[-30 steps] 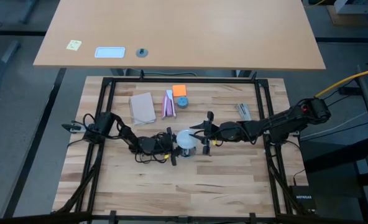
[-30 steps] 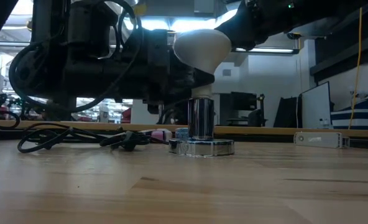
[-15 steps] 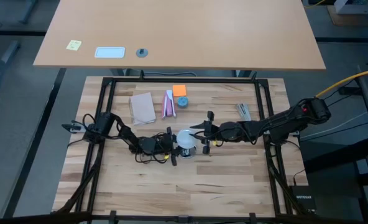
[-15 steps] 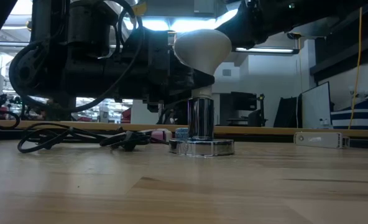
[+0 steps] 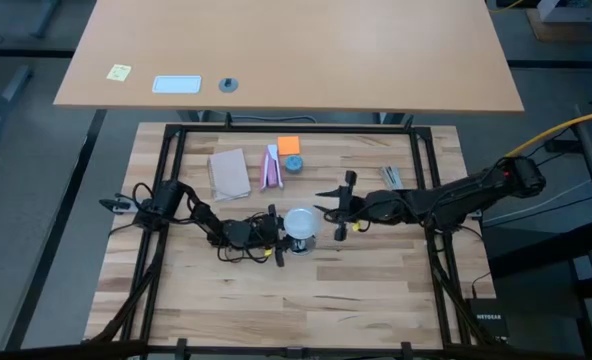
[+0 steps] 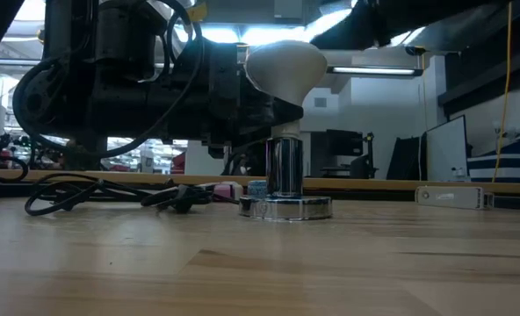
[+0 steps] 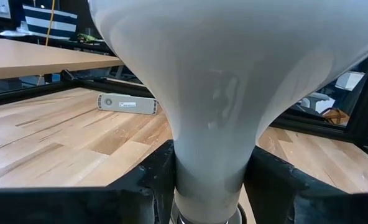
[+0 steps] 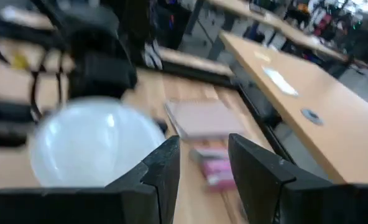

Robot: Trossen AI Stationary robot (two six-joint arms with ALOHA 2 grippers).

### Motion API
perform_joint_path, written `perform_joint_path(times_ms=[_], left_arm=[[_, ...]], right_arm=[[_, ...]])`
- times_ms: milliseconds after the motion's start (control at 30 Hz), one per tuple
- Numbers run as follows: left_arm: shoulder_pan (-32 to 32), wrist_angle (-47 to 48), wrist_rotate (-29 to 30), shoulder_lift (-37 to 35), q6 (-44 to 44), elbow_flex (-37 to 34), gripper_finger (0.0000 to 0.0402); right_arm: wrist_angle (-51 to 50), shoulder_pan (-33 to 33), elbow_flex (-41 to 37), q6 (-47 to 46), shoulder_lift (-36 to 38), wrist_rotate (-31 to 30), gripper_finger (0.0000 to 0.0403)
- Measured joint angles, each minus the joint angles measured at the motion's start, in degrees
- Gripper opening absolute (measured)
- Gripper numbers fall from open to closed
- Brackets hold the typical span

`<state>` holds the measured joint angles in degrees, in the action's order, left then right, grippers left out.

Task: Screw lightbulb
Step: Insert the lightbulb into the lamp

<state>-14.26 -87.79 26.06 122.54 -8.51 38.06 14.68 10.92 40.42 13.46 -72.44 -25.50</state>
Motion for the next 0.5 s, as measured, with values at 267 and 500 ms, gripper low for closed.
perform_joint_path(times_ms=[267, 500], left_arm=[[0.0, 0.0, -0.1, 0.0, 0.0, 0.0, 0.0146], [0.0, 0.1, -0.2, 0.0, 0.2, 0.0, 0.0151]], right_arm=[[-16.5, 0.0, 0.1, -12.9, -1.4, 0.0, 0.0143], [-12.0, 0.0, -1.5, -20.3, -14.0, 0.6, 0.0143]])
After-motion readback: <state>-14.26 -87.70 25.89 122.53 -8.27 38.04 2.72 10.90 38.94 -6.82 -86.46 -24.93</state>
